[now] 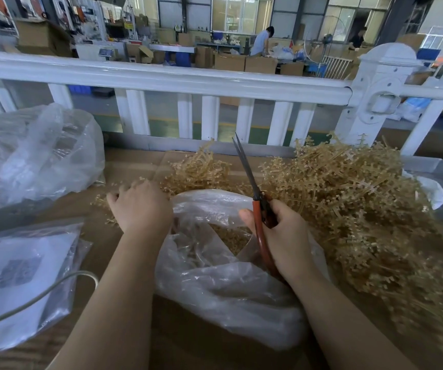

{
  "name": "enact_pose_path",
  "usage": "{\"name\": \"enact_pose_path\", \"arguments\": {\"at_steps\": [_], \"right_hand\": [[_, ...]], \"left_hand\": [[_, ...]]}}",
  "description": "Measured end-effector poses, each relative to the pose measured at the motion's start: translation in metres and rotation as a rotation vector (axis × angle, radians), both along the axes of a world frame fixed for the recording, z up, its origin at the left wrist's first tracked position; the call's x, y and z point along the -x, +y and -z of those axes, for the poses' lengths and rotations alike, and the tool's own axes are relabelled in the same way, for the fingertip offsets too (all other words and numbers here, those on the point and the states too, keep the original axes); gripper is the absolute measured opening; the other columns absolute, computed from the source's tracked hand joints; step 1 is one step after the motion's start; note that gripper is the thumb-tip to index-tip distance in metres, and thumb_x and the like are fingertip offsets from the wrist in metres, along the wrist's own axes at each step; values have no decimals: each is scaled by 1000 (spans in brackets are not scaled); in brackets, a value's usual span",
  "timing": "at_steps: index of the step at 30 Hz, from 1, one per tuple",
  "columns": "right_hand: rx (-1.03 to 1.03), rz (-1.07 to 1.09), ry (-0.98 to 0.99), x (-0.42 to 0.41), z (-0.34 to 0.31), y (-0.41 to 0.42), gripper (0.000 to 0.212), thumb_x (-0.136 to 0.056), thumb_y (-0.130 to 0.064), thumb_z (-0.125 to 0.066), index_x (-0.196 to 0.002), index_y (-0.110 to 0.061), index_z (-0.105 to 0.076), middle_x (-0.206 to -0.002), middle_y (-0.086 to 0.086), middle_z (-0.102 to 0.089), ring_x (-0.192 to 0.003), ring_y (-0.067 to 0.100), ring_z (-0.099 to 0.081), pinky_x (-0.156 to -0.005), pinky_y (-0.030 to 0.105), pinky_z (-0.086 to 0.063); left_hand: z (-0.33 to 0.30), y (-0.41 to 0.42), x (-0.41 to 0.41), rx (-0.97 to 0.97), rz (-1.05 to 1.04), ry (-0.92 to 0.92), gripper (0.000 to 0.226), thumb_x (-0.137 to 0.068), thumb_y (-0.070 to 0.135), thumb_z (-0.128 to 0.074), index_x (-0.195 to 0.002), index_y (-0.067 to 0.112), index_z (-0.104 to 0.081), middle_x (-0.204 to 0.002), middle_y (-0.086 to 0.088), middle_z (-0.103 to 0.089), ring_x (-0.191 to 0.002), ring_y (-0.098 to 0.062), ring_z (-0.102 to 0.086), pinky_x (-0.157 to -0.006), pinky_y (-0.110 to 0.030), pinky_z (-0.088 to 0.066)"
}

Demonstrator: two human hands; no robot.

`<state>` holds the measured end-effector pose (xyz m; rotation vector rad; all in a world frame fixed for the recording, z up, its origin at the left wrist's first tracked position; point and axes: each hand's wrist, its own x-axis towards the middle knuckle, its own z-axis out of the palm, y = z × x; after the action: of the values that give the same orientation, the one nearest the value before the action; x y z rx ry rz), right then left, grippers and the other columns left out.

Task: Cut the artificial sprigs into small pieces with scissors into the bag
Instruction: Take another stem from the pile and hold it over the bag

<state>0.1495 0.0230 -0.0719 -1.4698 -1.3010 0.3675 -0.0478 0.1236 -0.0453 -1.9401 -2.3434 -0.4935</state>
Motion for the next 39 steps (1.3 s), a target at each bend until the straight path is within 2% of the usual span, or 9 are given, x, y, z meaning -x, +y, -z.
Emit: {"name": "enact_pose_path", "arguments": {"at_steps": [7,13,18,23,26,29,34,36,39], "right_hand": [[6,2,-23,0,-1,-1,38,-70,-72,-67,-75,-35,-61,-69,-30,-65,-68,-7,-63,-59,6,-41],[11,6,-46,-1,-1,-1,33,-75,-65,-72,-74,-34,-60,-69,-30,-64,-70,-7,-62,-60,6,-42],[36,18,-74,0,-2,0,53,-63,-85,-56,-79,-35,-64,-78,-32,-65,-77,-7,-63,-62,6,-41],[61,7,-56,-3,-3,3,43,-71,-73,-69,-74,-31,-62,-71,-24,-65,-69,-3,-62,-57,9,-41],[70,-6,83,-5,-5,2,51,-67,-76,-71,-76,-25,-66,-65,-14,-68,-57,1,-62,-56,17,-44],[56,-57,275,-8,-10,2,45,-67,-69,-70,-71,-25,-68,-61,-3,-67,-54,8,-62,-57,28,-48],[13,-163,523,-16,-15,2,41,-72,-64,-75,-74,-23,-74,-68,8,-70,-41,10,-46,-43,18,-38],[4,-209,551,-16,-16,1,47,-68,-71,-78,-81,-25,-76,-72,9,-72,-39,10,-43,-40,19,-36],[-9,-268,593,-14,-18,3,51,-66,-75,-77,-82,-27,-78,-72,9,-73,-39,9,-43,-40,20,-36]], "left_hand": [[-3,-2,-1,28,-1,-128,59,-94,36,-61,-137,1,-41,-142,-22,-41,-133,-39,-39,-104,-47,-38],[-7,-2,2,73,14,-280,48,-92,10,-51,-136,-6,-41,-139,-28,-36,-125,-44,-44,-102,-46,-41],[-20,-4,-5,-439,178,-510,37,-81,-15,-46,-111,2,-58,-126,-19,-40,-105,-37,-50,-81,-35,-41],[-46,-23,-28,-759,627,-577,38,-78,-21,-45,-87,7,-68,-102,-1,-44,-88,-2,-41,-79,-4,-36],[-49,-36,-50,-619,866,-826,39,-82,-21,-51,-78,16,-64,-93,0,-55,-87,3,-52,-80,-10,-42],[-45,-42,-67,-250,922,-1308,36,-84,-21,-59,-85,16,-62,-85,-3,-62,-83,-13,-60,-83,-29,-53],[-36,-40,-68,102,889,-1852,41,-78,-28,-56,-99,7,-58,-81,-4,-59,-74,-14,-60,-86,-34,-57],[-35,-39,-64,154,914,-1939,45,-74,-27,-57,-102,7,-57,-81,-4,-60,-73,-14,-61,-85,-33,-58],[-34,-38,-58,134,1019,-1769,48,-73,-28,-58,-104,8,-56,-79,-5,-62,-72,-16,-62,-78,-30,-56]]}}
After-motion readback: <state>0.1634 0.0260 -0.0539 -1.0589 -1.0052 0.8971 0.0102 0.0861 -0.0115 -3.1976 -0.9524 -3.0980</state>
